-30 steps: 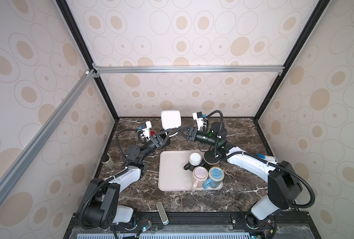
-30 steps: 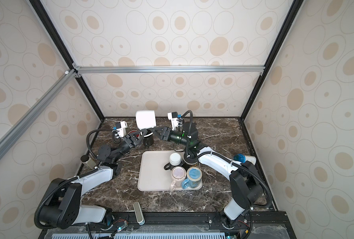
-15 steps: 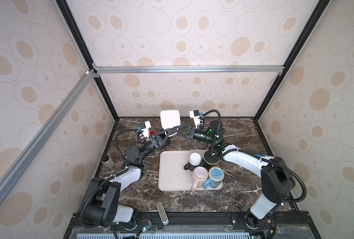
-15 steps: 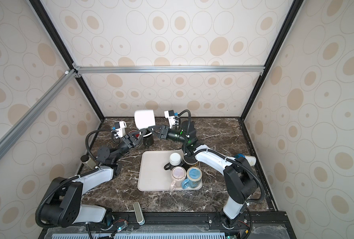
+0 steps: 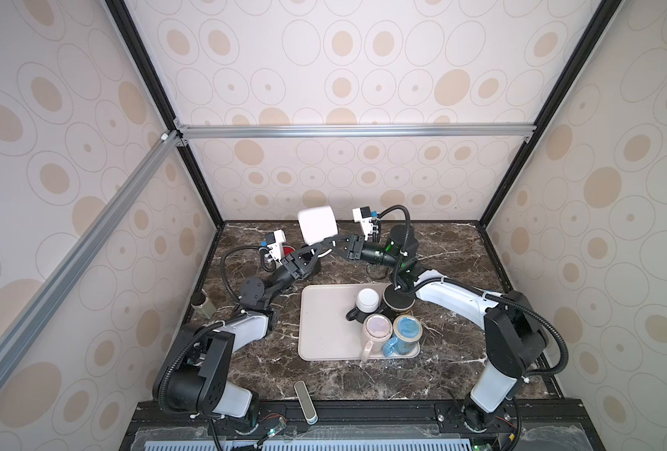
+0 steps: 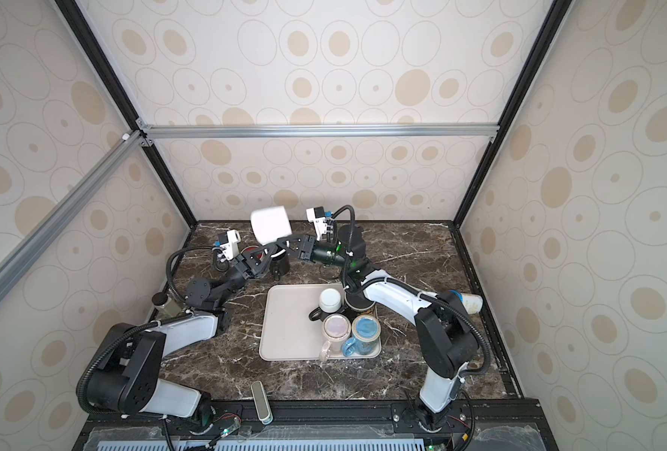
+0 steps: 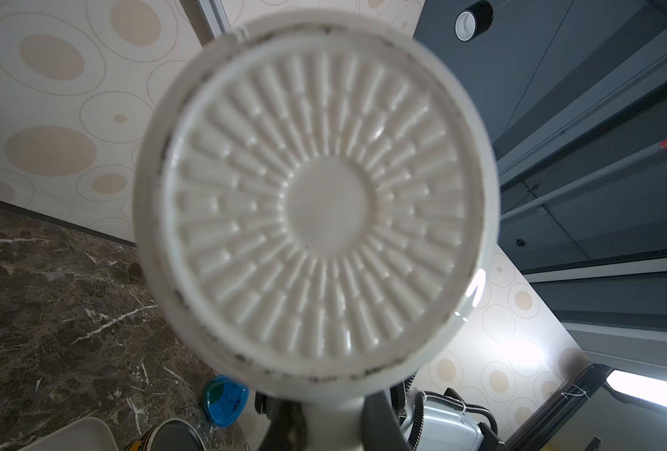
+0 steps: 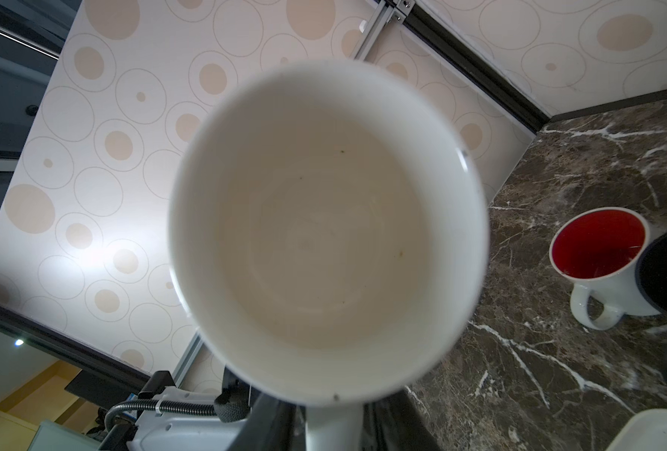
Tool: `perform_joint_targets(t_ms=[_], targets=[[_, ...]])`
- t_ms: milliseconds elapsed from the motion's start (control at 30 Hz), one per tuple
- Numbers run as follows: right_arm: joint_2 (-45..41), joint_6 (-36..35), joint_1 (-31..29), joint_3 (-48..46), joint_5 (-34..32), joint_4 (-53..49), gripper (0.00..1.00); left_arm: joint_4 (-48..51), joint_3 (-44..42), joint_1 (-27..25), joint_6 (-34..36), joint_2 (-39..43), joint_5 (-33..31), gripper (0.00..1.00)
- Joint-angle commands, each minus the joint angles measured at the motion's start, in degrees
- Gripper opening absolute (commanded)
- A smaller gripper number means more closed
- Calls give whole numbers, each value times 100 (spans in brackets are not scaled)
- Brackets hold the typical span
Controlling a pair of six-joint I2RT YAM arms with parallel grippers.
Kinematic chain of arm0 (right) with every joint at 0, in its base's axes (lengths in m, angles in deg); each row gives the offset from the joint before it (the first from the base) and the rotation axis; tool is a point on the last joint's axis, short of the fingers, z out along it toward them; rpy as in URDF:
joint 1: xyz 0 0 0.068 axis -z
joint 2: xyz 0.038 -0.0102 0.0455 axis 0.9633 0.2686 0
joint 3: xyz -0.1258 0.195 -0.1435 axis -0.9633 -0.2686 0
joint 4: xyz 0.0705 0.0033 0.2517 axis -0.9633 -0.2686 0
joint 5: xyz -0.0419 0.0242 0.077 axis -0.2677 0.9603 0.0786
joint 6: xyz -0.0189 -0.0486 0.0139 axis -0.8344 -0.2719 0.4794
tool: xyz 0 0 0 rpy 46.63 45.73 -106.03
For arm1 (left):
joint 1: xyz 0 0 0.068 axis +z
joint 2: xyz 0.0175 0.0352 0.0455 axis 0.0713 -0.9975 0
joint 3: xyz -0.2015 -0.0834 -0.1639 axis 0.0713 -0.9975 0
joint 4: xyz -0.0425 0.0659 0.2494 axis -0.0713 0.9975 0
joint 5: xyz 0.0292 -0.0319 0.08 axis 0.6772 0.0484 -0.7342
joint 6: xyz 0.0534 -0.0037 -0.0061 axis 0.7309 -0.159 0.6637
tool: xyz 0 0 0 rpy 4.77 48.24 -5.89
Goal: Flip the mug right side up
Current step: 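Close the right gripper on the white mug's handle while the left gripper holds it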
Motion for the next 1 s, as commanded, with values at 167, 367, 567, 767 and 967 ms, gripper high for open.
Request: perform_joint_targets(t_ms=[167, 367, 567, 767, 967], targets=[[110, 111, 20, 403, 34, 251, 16, -841, 106, -38, -142, -28, 262, 0], [168, 144, 22, 509, 87, 168, 0, -778, 96, -24, -129, -59, 297, 0], [11, -17, 23, 510, -42, -143, 0, -131, 125, -2, 290, 118, 295, 0], [-183, -317, 47, 572, -285, -677, 0, 2537, 206, 18, 1765, 825, -35, 100], [-175, -386, 184, 724, -348, -1102, 0, 6658, 614, 19, 4047, 1871, -1954, 100]])
